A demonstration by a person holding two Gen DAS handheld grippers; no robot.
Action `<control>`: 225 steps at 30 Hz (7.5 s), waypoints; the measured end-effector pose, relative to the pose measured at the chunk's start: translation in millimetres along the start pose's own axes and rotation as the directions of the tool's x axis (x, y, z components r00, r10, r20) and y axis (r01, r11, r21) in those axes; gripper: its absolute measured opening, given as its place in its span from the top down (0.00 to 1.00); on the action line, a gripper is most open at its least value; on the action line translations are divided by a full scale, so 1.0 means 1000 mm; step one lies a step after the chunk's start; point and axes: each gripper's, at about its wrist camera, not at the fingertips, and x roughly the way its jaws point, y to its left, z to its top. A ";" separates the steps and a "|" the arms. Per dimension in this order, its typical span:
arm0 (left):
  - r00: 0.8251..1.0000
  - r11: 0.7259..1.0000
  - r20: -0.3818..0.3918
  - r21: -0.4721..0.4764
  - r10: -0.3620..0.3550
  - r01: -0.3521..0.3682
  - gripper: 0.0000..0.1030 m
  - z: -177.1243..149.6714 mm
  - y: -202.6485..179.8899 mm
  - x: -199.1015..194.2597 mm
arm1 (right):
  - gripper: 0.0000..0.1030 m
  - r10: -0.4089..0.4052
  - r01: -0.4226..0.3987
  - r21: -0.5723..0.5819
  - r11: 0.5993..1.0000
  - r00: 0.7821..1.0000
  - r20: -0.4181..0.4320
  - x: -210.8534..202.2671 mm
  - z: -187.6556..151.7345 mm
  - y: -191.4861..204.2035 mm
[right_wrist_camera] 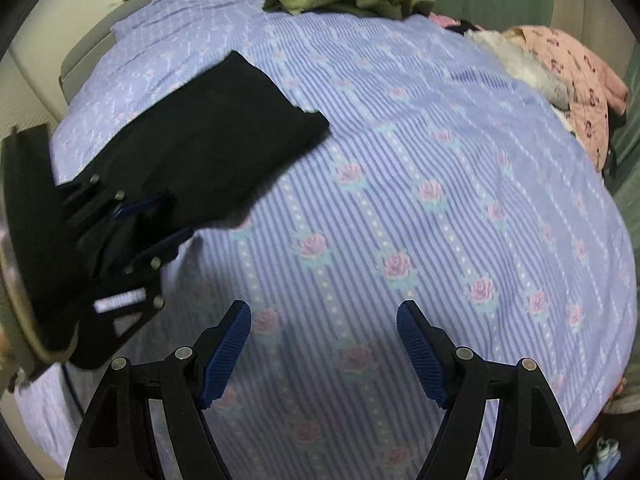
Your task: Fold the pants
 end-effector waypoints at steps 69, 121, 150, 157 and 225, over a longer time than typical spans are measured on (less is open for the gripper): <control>0.864 0.304 0.202 -0.879 -0.460 0.368 0.93 -0.181 0.199 0.052 | 0.55 0.359 -0.394 -0.533 0.749 0.917 -0.173 0.098 0.143 0.200; 0.982 0.424 -0.020 -0.904 -0.188 0.063 0.50 -0.203 0.205 -0.038 | 0.34 0.093 -0.097 0.054 0.994 0.993 0.075 0.043 0.109 0.102; 0.937 -0.194 0.249 -0.960 -0.246 0.204 0.72 -0.429 0.254 -0.002 | 0.34 0.155 -0.180 -0.381 0.907 0.983 -0.096 0.055 0.049 0.341; 0.977 -0.070 0.187 -0.981 -0.101 0.181 0.83 -0.426 0.282 -0.050 | 0.34 0.197 -0.207 -0.421 0.883 0.978 -0.068 0.038 0.050 0.355; 0.985 0.240 -0.090 -0.969 -0.147 -0.053 0.15 -0.322 0.211 -0.151 | 0.28 0.028 -0.011 -0.275 0.961 0.998 0.056 -0.055 0.067 0.225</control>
